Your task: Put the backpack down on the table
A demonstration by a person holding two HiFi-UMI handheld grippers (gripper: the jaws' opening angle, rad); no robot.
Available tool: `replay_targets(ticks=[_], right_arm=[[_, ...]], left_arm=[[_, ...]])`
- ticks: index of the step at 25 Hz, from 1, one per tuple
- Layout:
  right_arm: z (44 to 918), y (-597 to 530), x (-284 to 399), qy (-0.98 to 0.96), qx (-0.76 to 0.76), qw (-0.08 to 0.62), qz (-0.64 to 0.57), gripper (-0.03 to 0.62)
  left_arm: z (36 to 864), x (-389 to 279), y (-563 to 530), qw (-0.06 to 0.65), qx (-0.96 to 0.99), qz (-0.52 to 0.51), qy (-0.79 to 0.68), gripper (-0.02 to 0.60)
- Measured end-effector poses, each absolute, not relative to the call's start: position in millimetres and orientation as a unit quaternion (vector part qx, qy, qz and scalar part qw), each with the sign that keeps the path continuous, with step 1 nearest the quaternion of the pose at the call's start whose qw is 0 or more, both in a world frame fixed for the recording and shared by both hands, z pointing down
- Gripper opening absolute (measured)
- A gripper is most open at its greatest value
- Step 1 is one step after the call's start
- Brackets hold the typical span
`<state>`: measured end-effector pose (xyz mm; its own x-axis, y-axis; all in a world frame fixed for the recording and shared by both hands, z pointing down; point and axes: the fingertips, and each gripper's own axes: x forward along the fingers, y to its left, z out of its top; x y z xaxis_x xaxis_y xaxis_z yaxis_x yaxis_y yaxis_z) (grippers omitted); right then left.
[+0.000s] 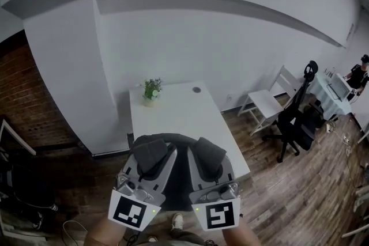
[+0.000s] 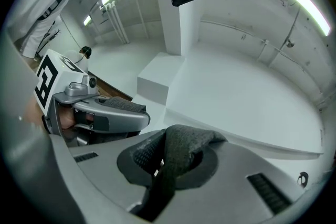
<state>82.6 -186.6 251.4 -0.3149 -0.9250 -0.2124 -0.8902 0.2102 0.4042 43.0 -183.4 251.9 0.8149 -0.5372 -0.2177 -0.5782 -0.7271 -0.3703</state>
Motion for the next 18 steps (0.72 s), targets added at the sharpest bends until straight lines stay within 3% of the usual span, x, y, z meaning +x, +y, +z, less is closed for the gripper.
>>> replay_targets(ticks=[10,18], right_arm=[[242,-243,104,-0.793,0.561,0.015,-0.238,0.058],[275,-280,101,-0.813,0.515,0.046,-0.268,0.058]], left_arm=[[245,66,-236,0.226,-0.915,0.044,0.332,0.028],[275,72,-287,0.218,-0.904,0.008,0.366,0.029]])
